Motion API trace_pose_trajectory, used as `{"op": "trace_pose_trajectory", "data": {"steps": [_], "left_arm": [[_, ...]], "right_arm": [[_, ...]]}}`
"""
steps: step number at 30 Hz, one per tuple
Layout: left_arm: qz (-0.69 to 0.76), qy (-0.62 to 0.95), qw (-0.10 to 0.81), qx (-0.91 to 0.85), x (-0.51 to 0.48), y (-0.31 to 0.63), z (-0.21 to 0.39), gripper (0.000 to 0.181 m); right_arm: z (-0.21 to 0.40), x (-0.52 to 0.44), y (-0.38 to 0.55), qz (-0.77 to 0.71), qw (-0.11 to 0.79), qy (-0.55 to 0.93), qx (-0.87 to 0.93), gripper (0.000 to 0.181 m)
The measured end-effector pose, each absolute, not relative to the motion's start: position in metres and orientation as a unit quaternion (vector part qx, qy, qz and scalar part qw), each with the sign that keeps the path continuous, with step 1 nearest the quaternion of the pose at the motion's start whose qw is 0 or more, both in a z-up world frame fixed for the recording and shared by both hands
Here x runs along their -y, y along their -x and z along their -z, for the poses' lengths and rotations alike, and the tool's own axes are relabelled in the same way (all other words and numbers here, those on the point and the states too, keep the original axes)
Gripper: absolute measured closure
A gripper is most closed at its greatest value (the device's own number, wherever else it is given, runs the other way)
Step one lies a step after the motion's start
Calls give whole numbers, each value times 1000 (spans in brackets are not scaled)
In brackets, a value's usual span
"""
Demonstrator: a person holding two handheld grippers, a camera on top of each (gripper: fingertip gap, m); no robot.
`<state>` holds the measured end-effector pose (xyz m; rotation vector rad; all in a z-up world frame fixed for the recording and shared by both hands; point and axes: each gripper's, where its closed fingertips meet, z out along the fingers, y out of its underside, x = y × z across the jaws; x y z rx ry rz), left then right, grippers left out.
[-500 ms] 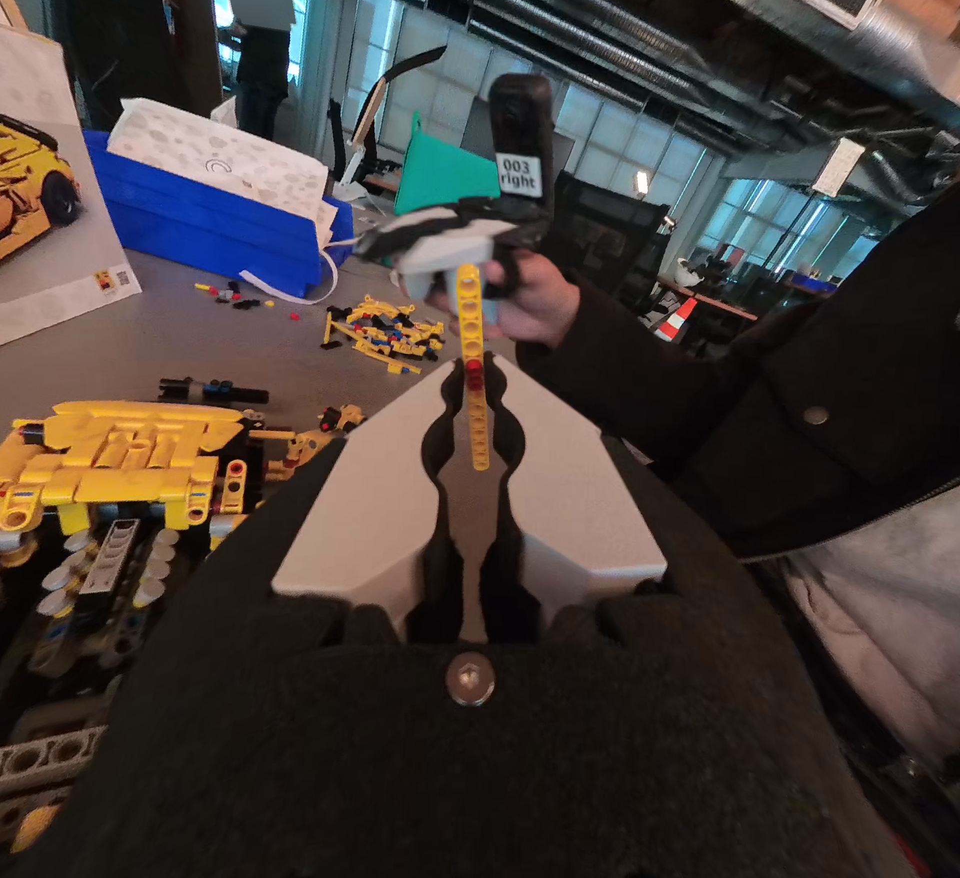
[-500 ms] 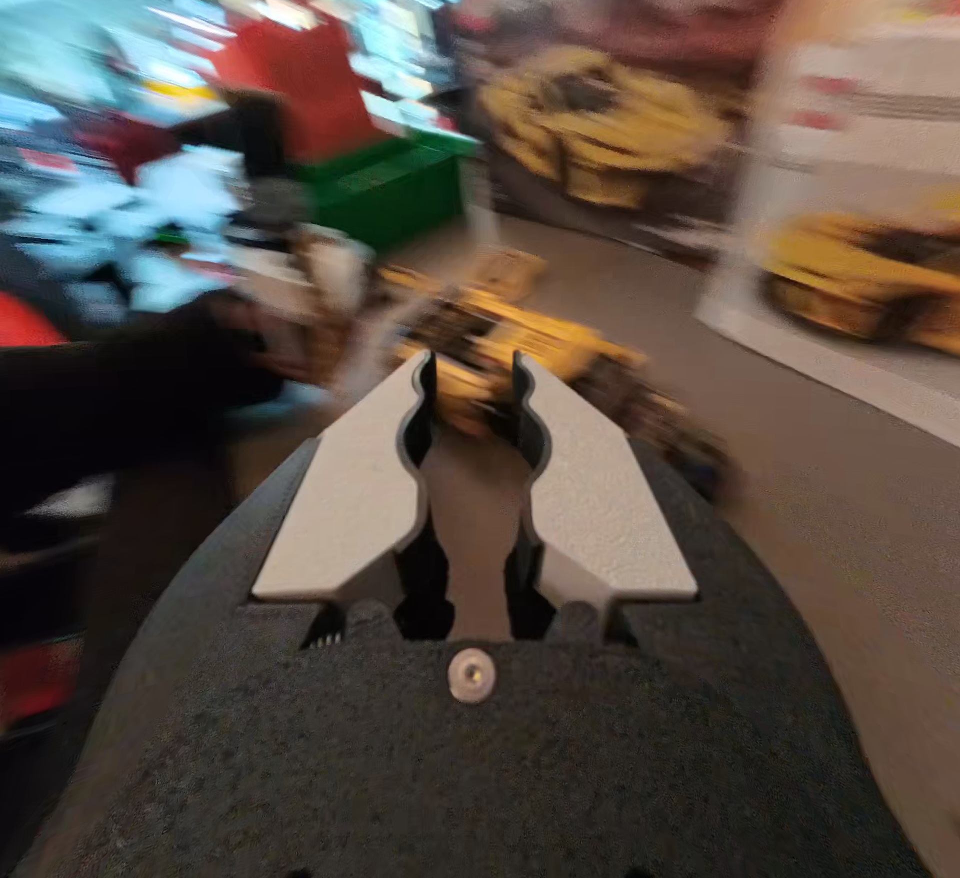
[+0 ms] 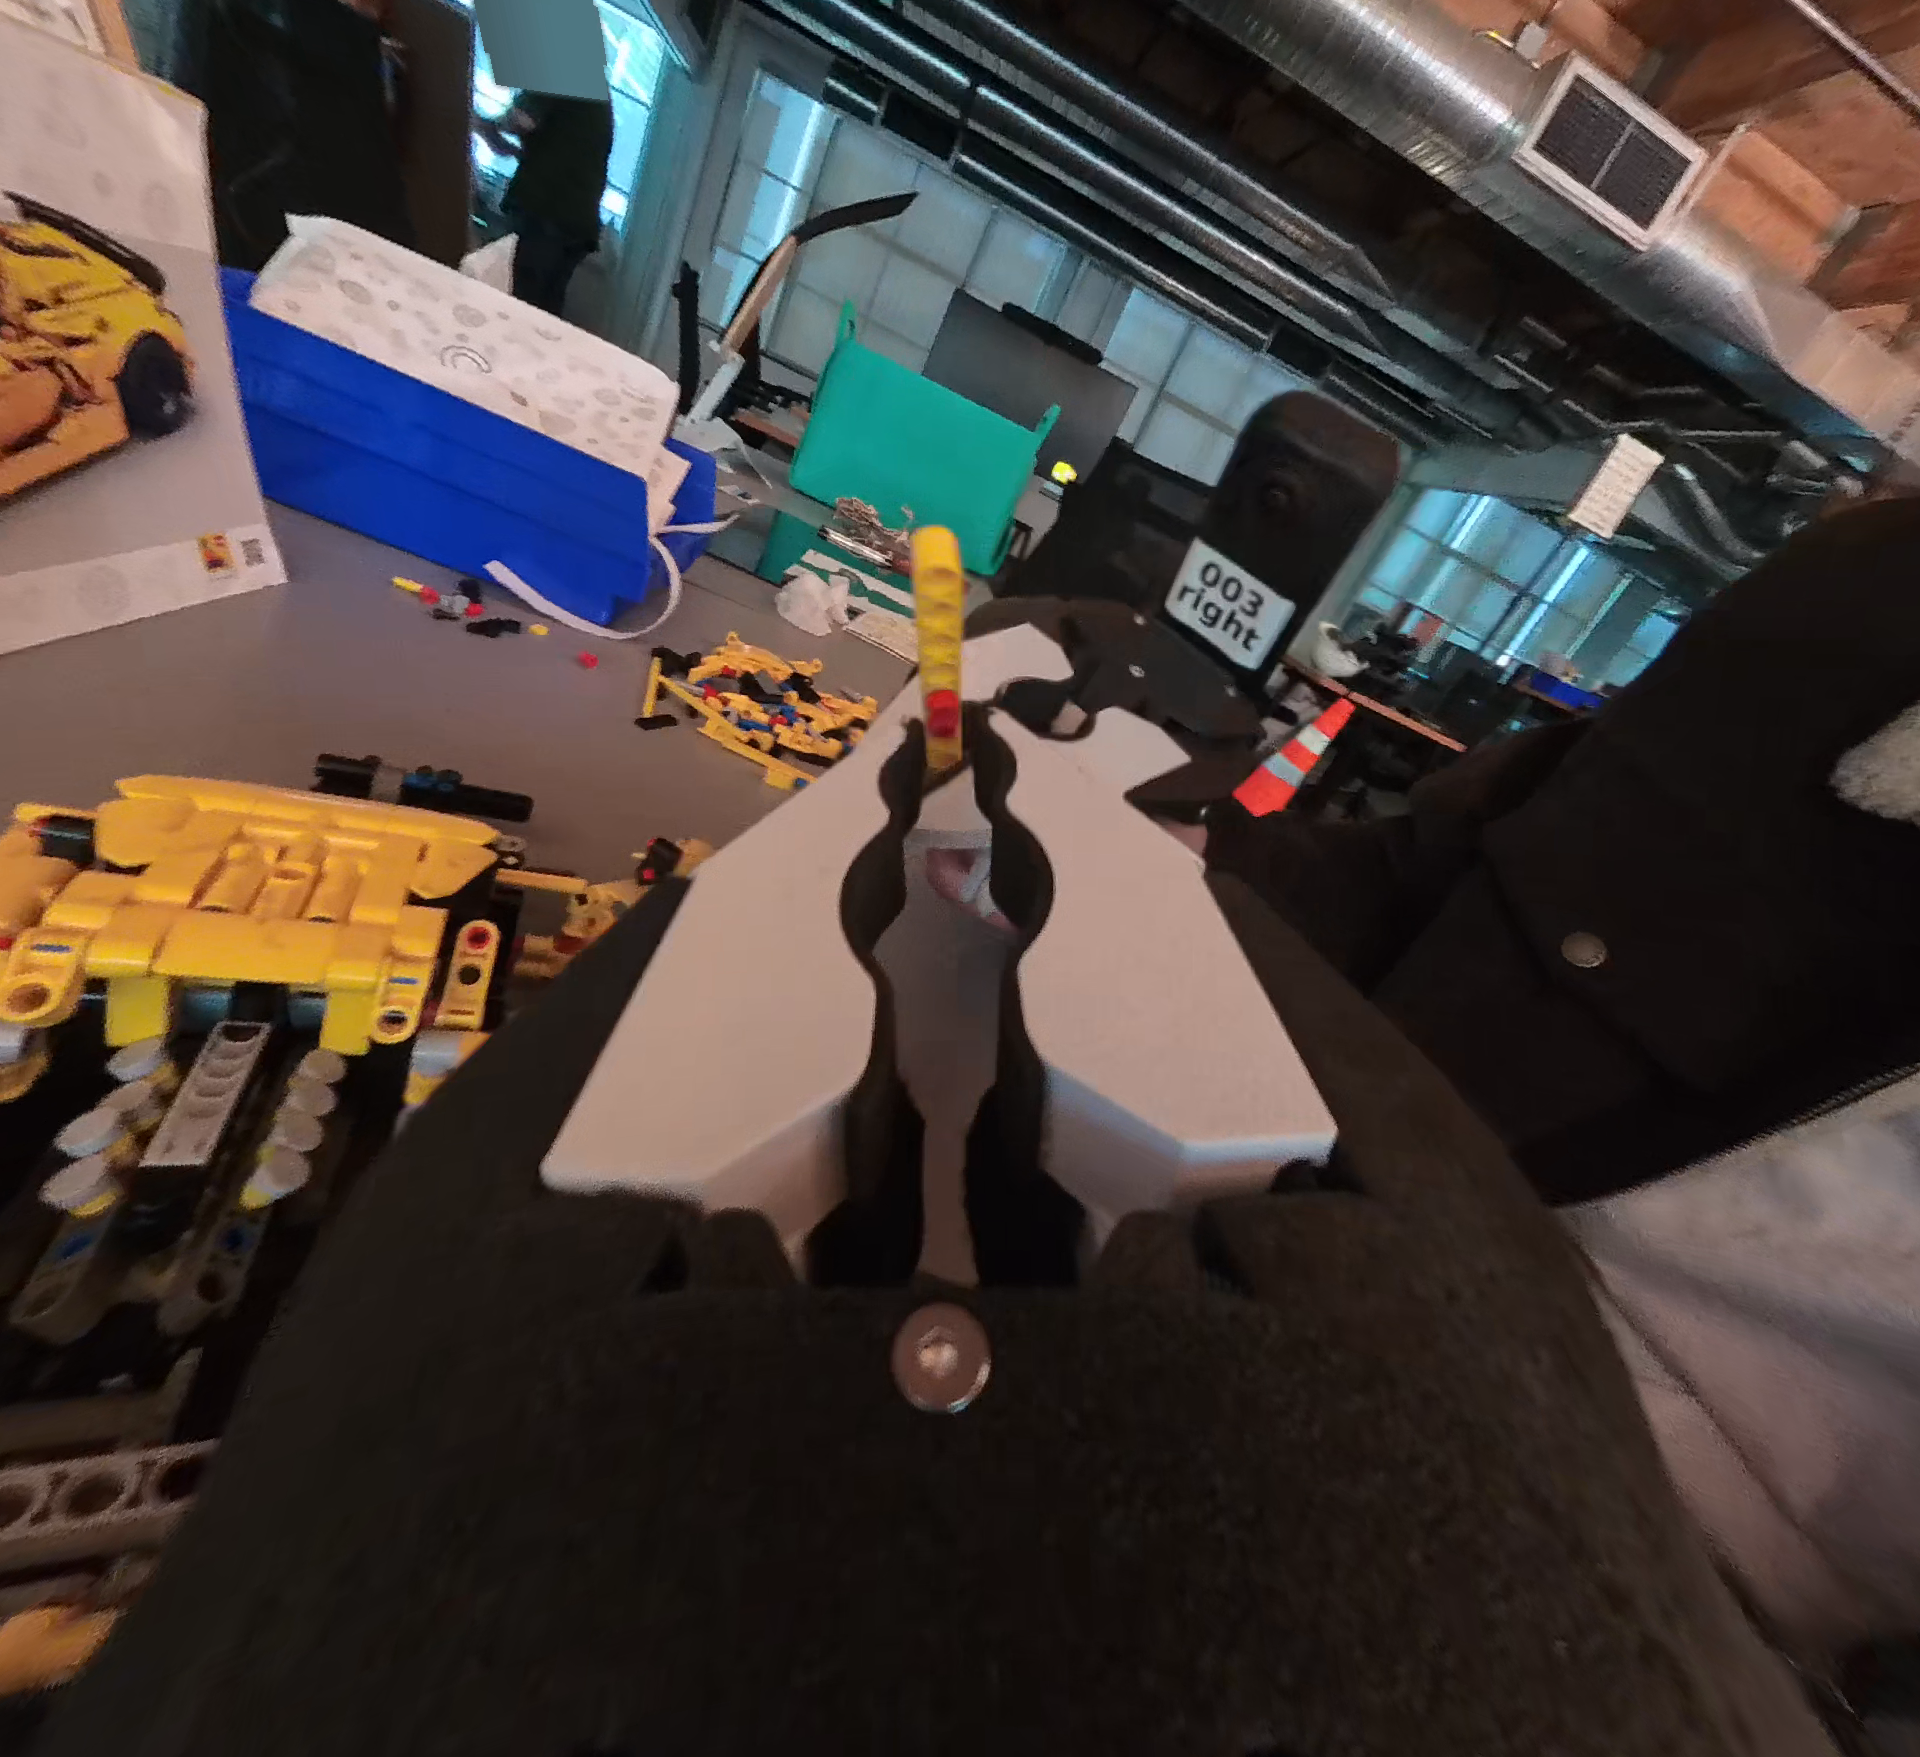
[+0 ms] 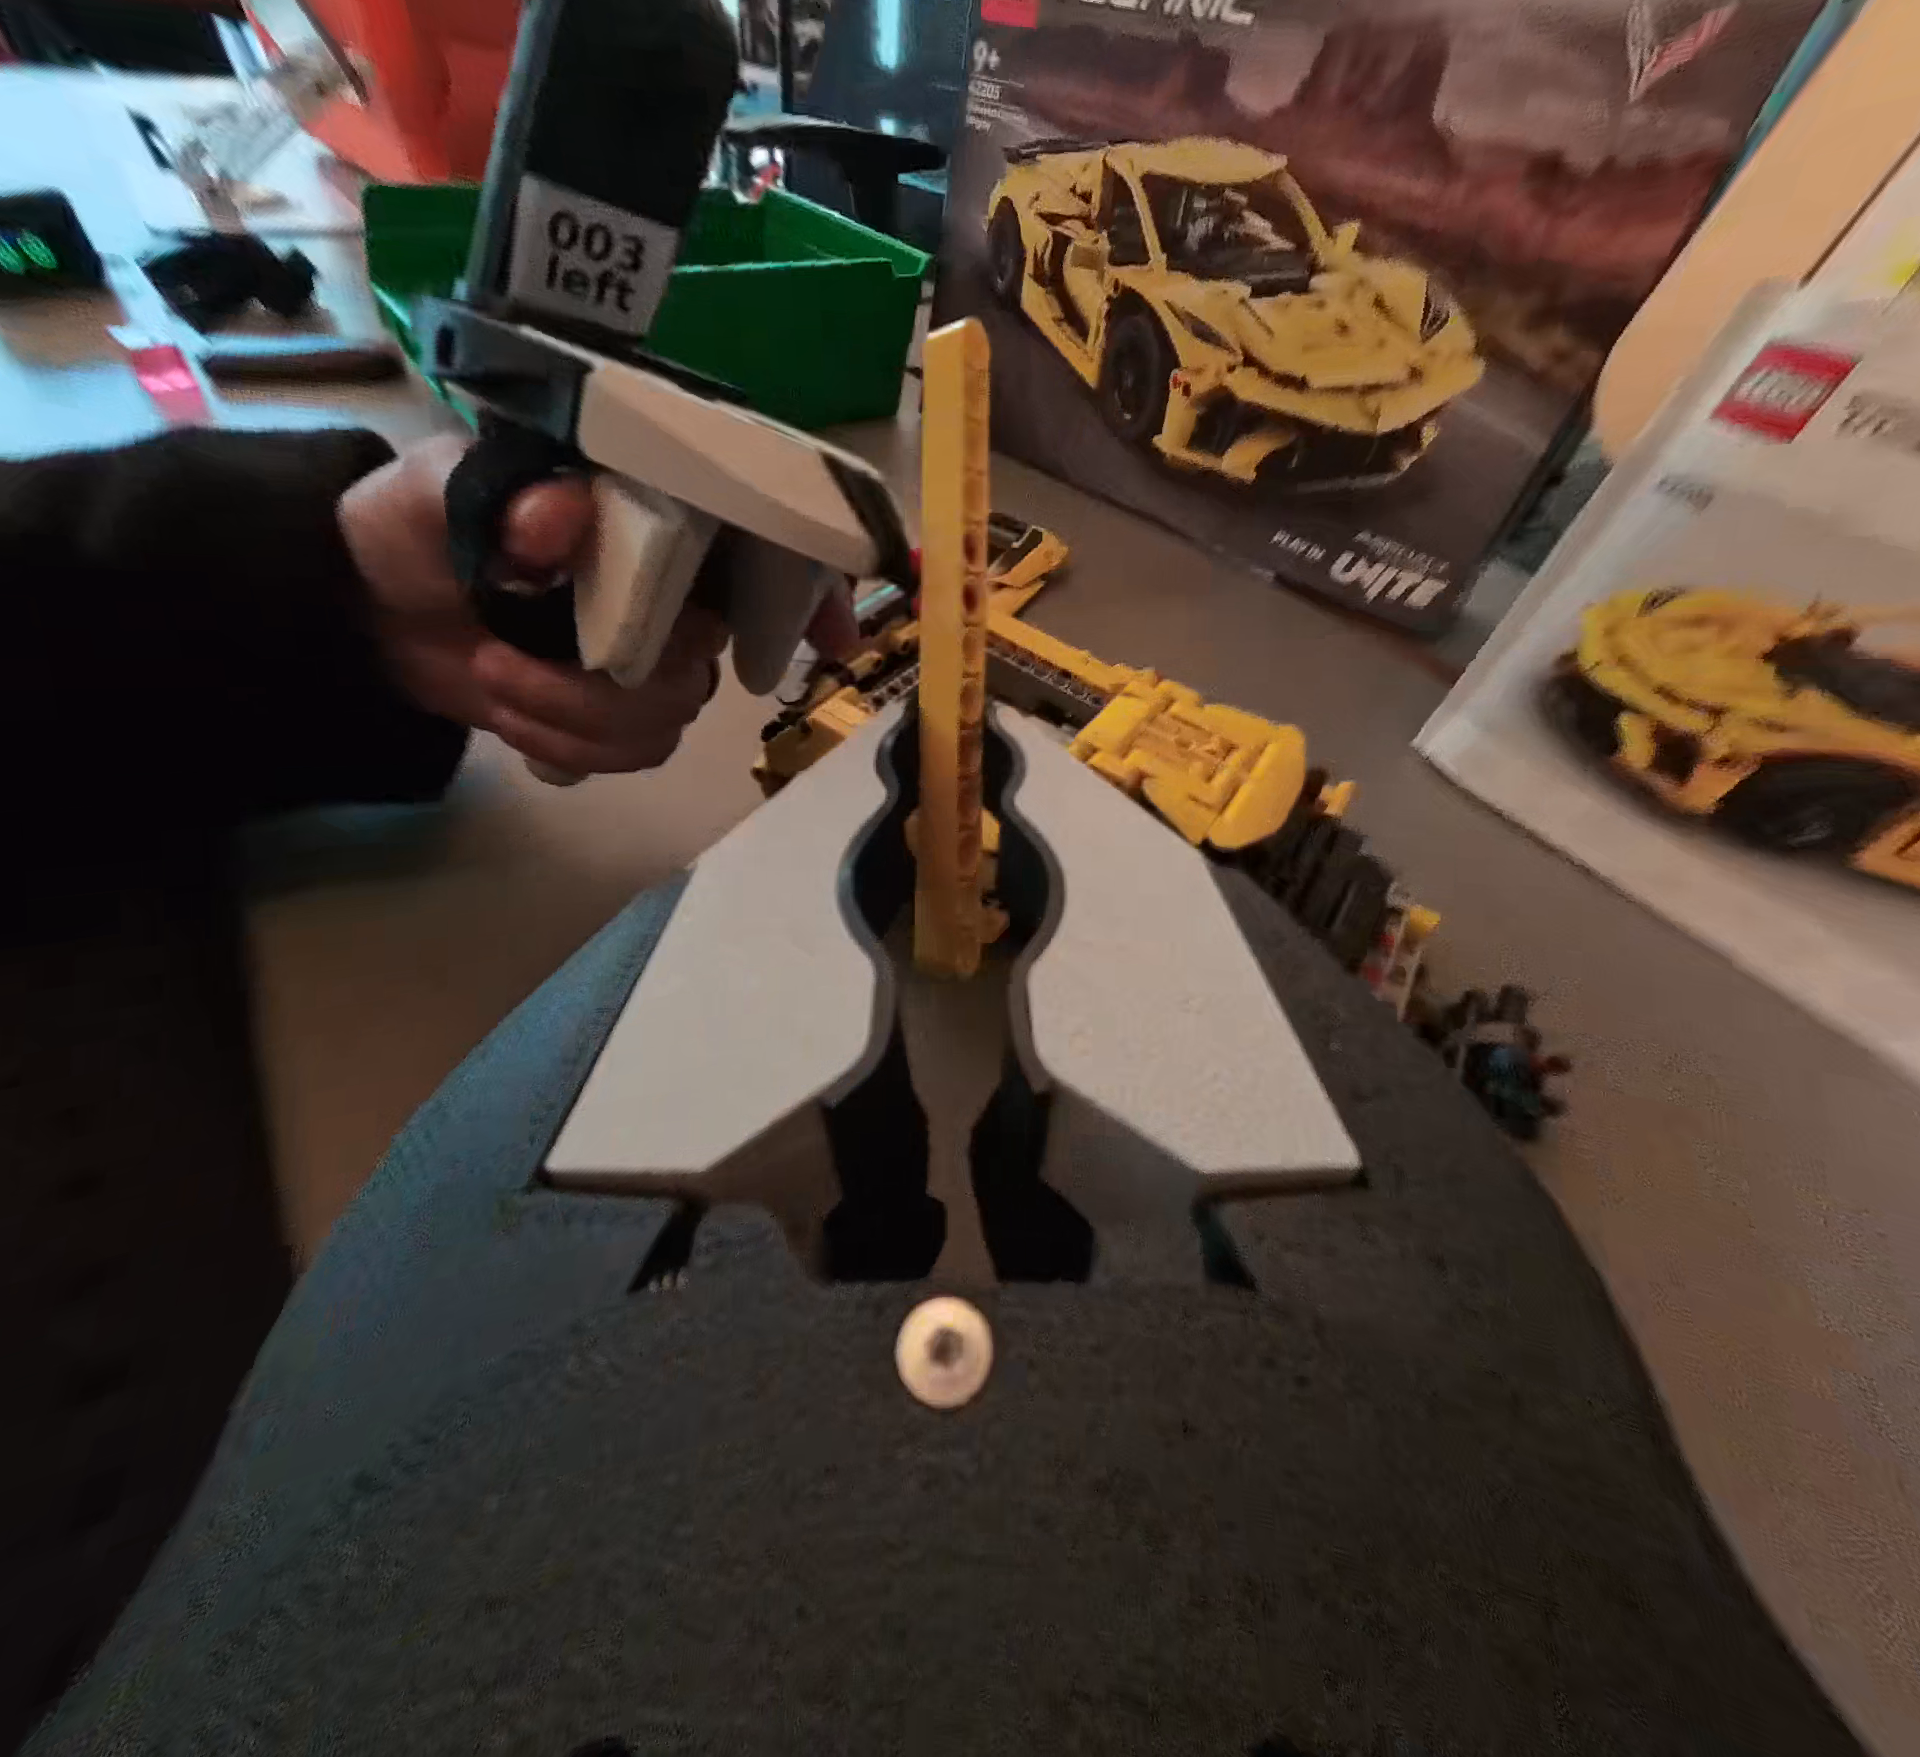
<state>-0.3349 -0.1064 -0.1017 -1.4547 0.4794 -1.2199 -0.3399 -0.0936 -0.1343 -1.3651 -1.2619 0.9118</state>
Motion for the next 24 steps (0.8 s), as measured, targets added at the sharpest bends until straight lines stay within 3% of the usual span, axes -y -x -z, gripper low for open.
{"op": "trace_pose_trajectory", "data": {"steps": [20,24], "left_arm": [[486,632,564,-215,103,331,106,174],[482,630,570,-215,103,332,105,181]], "right_arm": [[140,100,341,-431,463,580,513,173],[137,97,339,-447,455,584,502,173]]}}
